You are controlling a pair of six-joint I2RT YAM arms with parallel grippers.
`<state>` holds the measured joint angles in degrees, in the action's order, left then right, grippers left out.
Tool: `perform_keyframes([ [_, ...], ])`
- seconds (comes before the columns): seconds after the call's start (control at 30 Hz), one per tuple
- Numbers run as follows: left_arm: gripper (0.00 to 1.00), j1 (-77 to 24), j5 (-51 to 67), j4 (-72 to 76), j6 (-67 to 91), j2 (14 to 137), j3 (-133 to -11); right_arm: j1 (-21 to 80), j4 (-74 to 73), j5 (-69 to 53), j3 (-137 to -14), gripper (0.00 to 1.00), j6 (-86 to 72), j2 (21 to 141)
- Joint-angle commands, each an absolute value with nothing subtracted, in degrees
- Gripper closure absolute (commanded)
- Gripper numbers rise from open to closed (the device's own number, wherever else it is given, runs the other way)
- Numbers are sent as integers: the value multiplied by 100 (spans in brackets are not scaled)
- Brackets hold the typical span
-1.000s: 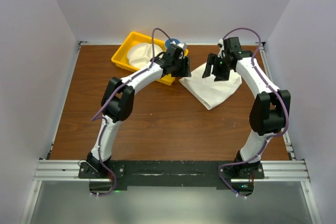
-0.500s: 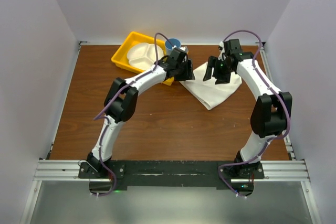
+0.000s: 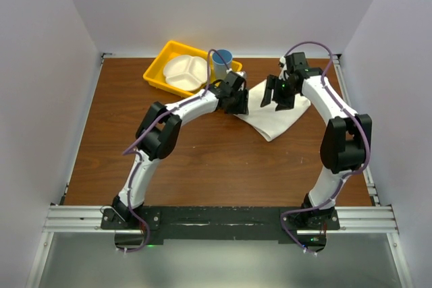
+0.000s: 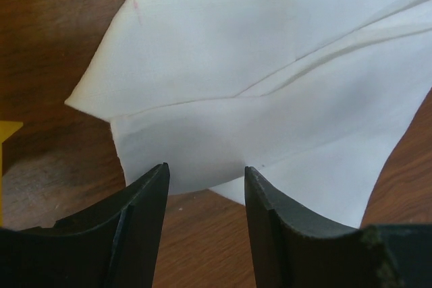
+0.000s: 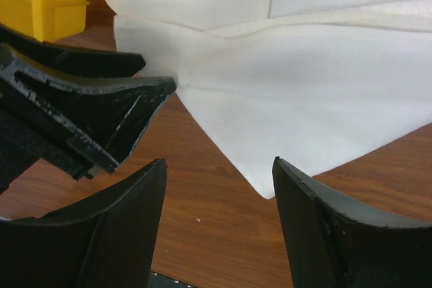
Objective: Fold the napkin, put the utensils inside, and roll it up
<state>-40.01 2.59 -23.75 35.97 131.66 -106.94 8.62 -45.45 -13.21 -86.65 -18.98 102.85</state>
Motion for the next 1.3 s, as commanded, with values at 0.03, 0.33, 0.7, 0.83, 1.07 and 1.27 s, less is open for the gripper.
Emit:
perform_keyframes([
  [0.03,44,-3990,272,-2654,2998,12386,-10713,993,-4544,-1644,-9280,37,-1557,10897],
  [0.33,40,-3630,413,-2908,2909,10524,-9767,1616,-4491,-1030,-10019,39,-1160,11460],
  [0.7,41,-3226,18,-4043,2575,8078,-8201,2320,-4289,-563,-11127,45,-1090,12480],
  [0.83,41,-3182,17,-4087,2663,7708,-7814,2408,-4245,-484,-11250,44,-1011,12700],
  [1.07,41,-3112,61,-4078,2637,7761,-7875,2417,-4184,-413,-11329,46,-888,12832],
  [1.27,41,-3032,132,-4069,2602,7787,-7858,2417,-4140,-448,-11347,49,-861,12955],
])
